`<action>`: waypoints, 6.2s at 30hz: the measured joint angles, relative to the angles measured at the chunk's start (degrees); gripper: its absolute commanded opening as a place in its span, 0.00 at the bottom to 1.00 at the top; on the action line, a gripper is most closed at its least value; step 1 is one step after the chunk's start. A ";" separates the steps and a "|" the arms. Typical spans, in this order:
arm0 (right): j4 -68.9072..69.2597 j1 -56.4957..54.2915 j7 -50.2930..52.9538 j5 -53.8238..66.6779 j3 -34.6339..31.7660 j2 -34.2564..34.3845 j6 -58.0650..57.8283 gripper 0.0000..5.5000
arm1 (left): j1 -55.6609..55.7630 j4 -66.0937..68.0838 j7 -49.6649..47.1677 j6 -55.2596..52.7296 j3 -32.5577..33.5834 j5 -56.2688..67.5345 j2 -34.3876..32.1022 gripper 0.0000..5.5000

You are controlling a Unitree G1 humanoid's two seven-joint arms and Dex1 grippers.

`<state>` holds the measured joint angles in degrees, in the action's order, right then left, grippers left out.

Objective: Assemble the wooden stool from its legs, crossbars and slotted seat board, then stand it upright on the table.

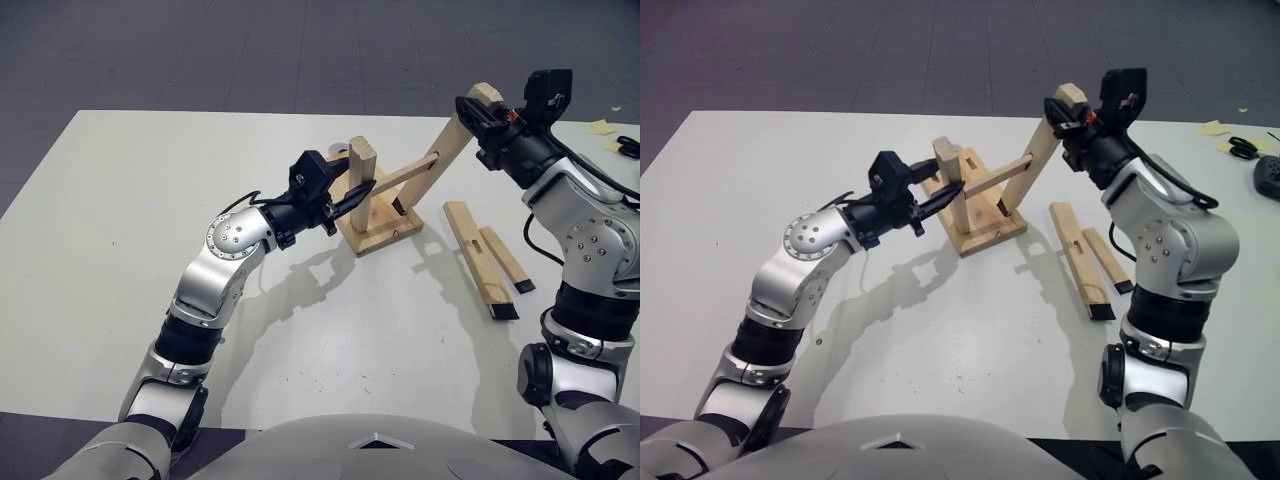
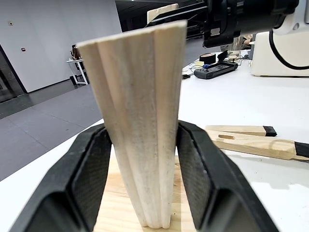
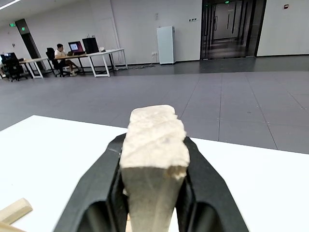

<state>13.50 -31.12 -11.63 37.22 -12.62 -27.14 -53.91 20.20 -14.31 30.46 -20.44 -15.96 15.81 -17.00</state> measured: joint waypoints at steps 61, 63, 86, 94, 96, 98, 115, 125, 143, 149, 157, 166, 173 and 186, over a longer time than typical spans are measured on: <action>-13.76 -10.86 -4.21 14.82 -14.38 5.28 1.86 0.73 | 3.95 2.21 4.37 -0.27 -1.20 -2.20 -2.55 0.49; -12.43 -12.86 -1.87 17.53 -16.69 5.90 2.59 0.79 | 2.18 4.48 4.72 -2.96 -1.30 -2.66 -3.46 0.56; -21.44 -20.00 8.87 11.93 -12.05 4.01 12.27 0.98 | 13.70 -12.50 -6.85 -18.58 22.81 35.54 3.32 0.98; -15.23 -7.38 6.27 7.99 -6.73 4.55 12.28 0.98 | 10.49 -14.08 -9.24 -18.92 19.64 35.78 4.45 0.98; -15.01 -7.82 7.43 10.56 -9.04 6.59 12.20 0.98 | 10.04 -14.11 -9.53 -18.91 18.78 35.67 4.68 0.98; -14.72 -8.22 10.13 15.66 -12.86 9.90 11.69 0.98 | 9.99 -13.72 -10.74 -18.50 18.62 34.12 4.86 0.98; -9.26 8.55 12.54 5.49 -4.33 6.78 10.60 0.98 | 8.86 -3.78 -29.90 -10.90 24.99 10.12 2.65 0.98; -2.40 15.54 18.37 1.21 -4.93 10.92 8.65 0.98 | 0.81 -4.24 -30.83 -10.69 22.31 3.38 3.57 0.98; 5.83 21.79 16.96 -4.36 1.01 16.79 6.80 0.98 | -4.88 -11.08 -27.72 -11.49 8.59 -3.85 11.26 0.98; 5.34 22.21 15.96 -4.39 0.00 16.04 3.75 0.98 | -6.22 -14.33 -23.70 -11.26 8.13 -0.03 11.42 0.98; 5.49 19.25 13.50 -5.83 1.24 15.79 4.97 0.98 | -7.83 -6.00 -27.88 -12.78 17.32 -5.52 6.21 0.98; 18.06 22.61 -17.34 15.87 7.69 1.93 -8.02 0.98 | 2.17 2.90 -31.09 -5.60 42.31 -4.25 -5.60 0.98; 6.25 19.44 -12.80 -0.40 9.55 -0.19 3.51 0.98 | 0.53 1.27 -24.20 -6.29 43.78 3.60 -6.23 0.98; 2.66 18.27 -10.34 -1.81 5.93 2.57 6.37 0.98 | -19.37 -21.76 -2.71 -24.31 48.86 62.24 -13.68 0.98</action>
<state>16.16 -12.85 -21.97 35.42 -6.69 -24.57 -47.54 0.83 -36.07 27.75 -44.75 32.90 78.05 -30.68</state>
